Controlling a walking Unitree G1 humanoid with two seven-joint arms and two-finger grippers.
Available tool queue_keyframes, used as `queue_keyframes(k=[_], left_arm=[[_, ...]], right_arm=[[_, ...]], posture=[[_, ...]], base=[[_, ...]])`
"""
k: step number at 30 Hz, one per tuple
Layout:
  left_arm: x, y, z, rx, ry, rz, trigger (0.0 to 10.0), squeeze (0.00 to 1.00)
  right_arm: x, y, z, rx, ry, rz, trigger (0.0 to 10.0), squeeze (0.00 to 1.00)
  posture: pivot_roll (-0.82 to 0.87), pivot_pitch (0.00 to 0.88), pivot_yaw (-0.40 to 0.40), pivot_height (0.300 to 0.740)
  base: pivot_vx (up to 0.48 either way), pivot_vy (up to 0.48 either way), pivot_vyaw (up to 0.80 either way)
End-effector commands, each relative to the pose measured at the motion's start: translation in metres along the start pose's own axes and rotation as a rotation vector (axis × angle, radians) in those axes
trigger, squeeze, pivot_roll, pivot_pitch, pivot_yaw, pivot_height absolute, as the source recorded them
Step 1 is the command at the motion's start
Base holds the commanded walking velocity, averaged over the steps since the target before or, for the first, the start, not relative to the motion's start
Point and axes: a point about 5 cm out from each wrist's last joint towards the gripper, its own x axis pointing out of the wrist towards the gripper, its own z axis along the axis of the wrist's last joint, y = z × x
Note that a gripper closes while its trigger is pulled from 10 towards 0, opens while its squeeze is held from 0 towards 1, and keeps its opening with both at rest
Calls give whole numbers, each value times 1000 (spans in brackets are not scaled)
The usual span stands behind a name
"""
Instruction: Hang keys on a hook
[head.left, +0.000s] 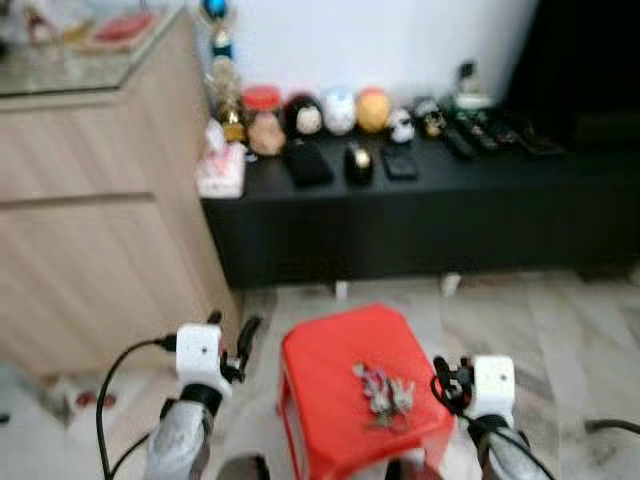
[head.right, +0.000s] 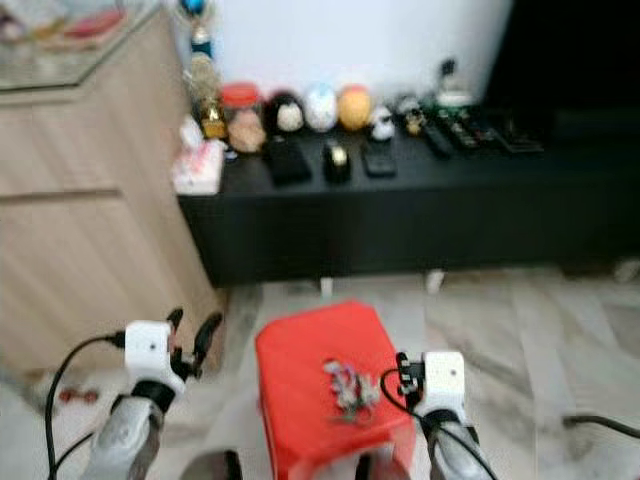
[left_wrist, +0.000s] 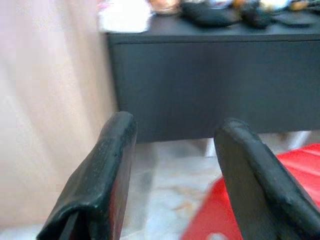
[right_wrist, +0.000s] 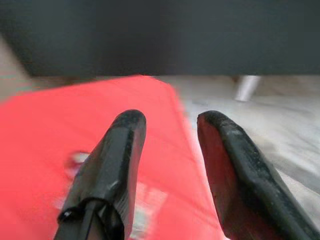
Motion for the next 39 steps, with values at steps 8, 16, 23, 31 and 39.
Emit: queue_keyframes(k=[8,16,23,31,39], left_arm=[[1,-3,-1,1,0,-6,10000,0],[2,-3,-1,0,1,-6,10000,0],[3,-4,-1,0,0,-7,10000,0],[2,-3,-1,2,0,-2,10000,0],[1,-3,-3,8,7,-4,10000,0]], right_arm=[[-2,2,-20,-3,167,109,10000,0],[-1,6,-37,125,338,248,10000,0],[6,1,-38,302,373,241,10000,0],[17,1,-32,443,355,215,10000,1000],[19,4,-37,410,402,214,10000,1000]], posture=[[-48,11,-33,618],[-44,15,-35,618],[-40,18,-36,618],[-27,23,-39,618],[-26,22,-41,618]], base=[[0,0,0],[0,0,0],[0,0,0],[0,0,0],[0,0,0]])
